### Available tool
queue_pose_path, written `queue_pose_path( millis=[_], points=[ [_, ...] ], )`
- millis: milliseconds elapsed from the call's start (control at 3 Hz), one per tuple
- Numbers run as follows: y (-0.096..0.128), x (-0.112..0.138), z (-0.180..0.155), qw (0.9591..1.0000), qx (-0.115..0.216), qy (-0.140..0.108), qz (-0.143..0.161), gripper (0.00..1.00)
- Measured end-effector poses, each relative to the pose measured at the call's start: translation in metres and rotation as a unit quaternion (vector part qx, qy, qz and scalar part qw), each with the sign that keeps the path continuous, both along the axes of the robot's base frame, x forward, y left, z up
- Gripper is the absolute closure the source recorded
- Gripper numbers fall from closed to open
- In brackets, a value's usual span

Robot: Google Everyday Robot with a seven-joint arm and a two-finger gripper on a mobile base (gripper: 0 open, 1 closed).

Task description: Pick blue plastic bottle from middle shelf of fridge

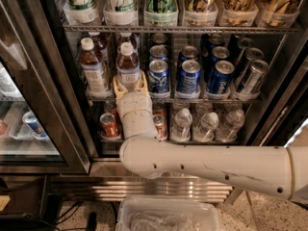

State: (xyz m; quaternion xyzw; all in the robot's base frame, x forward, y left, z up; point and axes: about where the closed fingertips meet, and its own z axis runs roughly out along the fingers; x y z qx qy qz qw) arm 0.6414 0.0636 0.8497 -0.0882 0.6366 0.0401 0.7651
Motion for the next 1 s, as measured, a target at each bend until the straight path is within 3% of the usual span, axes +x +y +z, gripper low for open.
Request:
queue_pose_path(
  millis=[1000],
  points=[
    [0.002,-0.014,0.022,0.9994,0.014,-0.031,0.008,1.00]
  ],
)
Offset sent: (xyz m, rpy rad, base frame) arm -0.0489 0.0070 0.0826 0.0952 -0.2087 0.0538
